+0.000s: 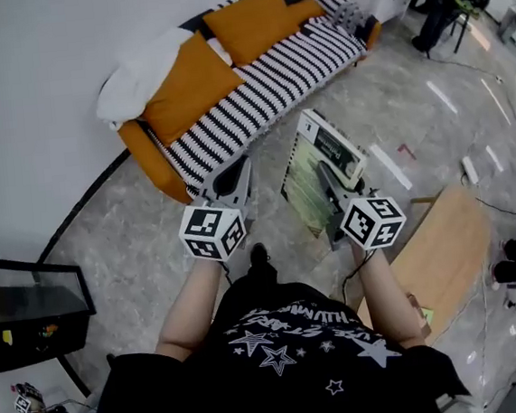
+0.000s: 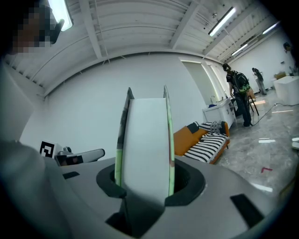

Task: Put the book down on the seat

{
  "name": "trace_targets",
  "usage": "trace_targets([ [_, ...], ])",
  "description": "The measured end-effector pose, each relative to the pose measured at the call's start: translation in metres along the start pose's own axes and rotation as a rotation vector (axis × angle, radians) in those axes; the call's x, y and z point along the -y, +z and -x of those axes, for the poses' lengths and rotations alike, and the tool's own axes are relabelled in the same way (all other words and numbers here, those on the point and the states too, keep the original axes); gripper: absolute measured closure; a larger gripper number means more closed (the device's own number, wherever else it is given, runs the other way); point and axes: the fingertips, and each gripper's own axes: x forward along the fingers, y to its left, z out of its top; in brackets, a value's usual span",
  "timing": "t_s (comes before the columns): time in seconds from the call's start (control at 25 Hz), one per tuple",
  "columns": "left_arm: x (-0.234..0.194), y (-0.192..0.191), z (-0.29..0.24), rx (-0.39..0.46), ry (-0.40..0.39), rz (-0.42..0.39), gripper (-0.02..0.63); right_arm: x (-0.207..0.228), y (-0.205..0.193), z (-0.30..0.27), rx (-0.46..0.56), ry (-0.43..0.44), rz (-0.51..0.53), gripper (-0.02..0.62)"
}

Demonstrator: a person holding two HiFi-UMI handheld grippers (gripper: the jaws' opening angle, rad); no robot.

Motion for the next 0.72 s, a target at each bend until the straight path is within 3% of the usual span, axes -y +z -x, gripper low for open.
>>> trace_targets([
  [0.28,-0.044,0.012,-0.046,-0.031,-0.05,0.001,0.598,0.012,0.019,-0.055,-0.001,-0.057,-0.02,0.426],
  [0.44,-0.054,0.014,-0.05,-0.006,-0.097,0.023,0.598,0.01,0.016,-0.067,-0.001,-0.08,-0.016,0.428],
  [0.72,-0.117,0.021,-0.08,-0.013,-0.128,0.047,0.598,0.009,0.019,-0.131,-0.031,-0.121,-0.006,0.426],
])
